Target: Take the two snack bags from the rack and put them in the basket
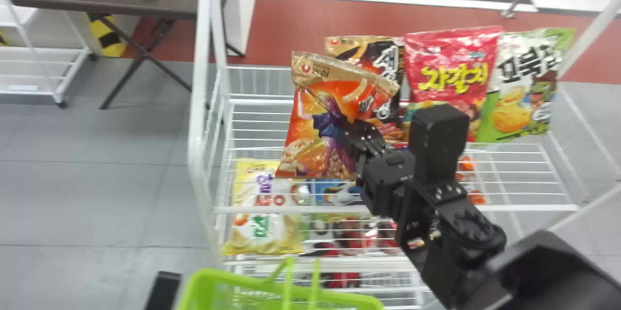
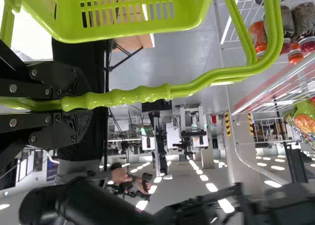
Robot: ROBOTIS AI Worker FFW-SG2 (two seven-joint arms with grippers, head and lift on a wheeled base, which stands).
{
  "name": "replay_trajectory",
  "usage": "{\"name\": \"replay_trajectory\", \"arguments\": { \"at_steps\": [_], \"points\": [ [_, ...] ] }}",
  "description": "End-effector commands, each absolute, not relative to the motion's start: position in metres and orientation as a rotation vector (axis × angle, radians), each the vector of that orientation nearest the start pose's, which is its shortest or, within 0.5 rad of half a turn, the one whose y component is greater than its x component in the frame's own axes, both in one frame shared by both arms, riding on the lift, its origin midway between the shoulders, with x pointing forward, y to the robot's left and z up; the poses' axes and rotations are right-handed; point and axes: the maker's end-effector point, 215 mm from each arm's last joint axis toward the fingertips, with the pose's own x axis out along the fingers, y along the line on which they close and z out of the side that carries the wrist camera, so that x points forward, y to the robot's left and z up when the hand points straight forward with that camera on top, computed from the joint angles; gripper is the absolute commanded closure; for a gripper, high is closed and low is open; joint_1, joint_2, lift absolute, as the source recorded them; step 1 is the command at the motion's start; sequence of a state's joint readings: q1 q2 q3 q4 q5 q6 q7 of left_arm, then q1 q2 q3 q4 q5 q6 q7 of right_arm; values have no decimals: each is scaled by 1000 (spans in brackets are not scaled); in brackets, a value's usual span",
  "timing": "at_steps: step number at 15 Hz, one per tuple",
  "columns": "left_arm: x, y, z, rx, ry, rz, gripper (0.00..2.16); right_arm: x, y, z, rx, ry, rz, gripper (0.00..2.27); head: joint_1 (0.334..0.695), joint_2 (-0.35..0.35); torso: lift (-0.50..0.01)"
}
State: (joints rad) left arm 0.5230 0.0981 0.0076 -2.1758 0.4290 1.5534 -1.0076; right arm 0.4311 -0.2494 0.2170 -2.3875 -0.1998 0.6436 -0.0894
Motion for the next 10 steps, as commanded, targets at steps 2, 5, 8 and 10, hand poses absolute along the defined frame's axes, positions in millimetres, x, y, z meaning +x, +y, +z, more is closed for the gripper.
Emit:
{"name": "replay_trajectory", "arguments": {
  "at_steps": [2, 5, 8, 10],
  "points": [
    [153, 8, -427, -966, 1217, -1107, 1882, 379, -164, -329, -23, 359, 263, 2078, 695, -233, -11],
    [165, 10, -423, -973, 1167, -1101, 1882, 358, -171, -341, -5, 410, 294, 2078, 695, -338, -11],
    [179, 15, -422, -969, 1113, -1079, 1882, 331, -154, -367, 29, 496, 359, 2078, 695, -350, -11],
    [191, 23, -423, -958, 1071, -1057, 1882, 313, -139, -384, 48, 559, 403, 2078, 695, -336, -11]
  ]
}}
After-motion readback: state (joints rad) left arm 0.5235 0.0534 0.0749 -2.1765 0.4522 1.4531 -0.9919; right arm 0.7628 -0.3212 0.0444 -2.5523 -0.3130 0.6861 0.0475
